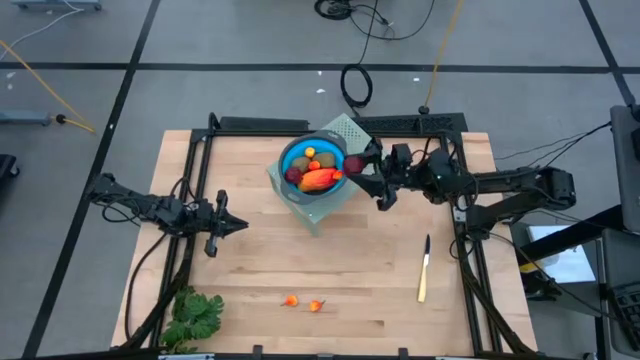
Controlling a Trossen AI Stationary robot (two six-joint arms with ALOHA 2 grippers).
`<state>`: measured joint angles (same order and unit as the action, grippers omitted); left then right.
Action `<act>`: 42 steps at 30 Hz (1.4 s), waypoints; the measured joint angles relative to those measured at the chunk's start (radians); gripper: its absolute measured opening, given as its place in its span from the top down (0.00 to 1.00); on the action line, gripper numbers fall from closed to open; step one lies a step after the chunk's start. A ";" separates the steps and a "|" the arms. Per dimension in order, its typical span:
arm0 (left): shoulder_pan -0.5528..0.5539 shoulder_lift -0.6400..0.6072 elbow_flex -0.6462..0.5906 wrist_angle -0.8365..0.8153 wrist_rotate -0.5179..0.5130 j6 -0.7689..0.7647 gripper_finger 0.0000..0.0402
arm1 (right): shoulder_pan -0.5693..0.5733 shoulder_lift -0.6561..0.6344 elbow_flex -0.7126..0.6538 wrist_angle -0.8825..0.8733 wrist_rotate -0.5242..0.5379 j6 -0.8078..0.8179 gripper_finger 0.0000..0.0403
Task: Pick & Place Fruit
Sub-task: Put the red pomegranate into the blue strainer bowl on the shelf
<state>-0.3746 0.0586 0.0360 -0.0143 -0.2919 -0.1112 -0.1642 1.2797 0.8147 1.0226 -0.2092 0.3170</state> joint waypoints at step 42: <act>0.000 0.000 0.000 0.008 -0.098 -0.001 0.94 | -0.059 0.017 0.440 -1.021 -0.001 -0.503 0.47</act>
<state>-0.3748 0.0589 0.0364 -0.0059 -0.3899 -0.1124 -0.2230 1.2968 1.2545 0.0021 -0.2100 -0.1863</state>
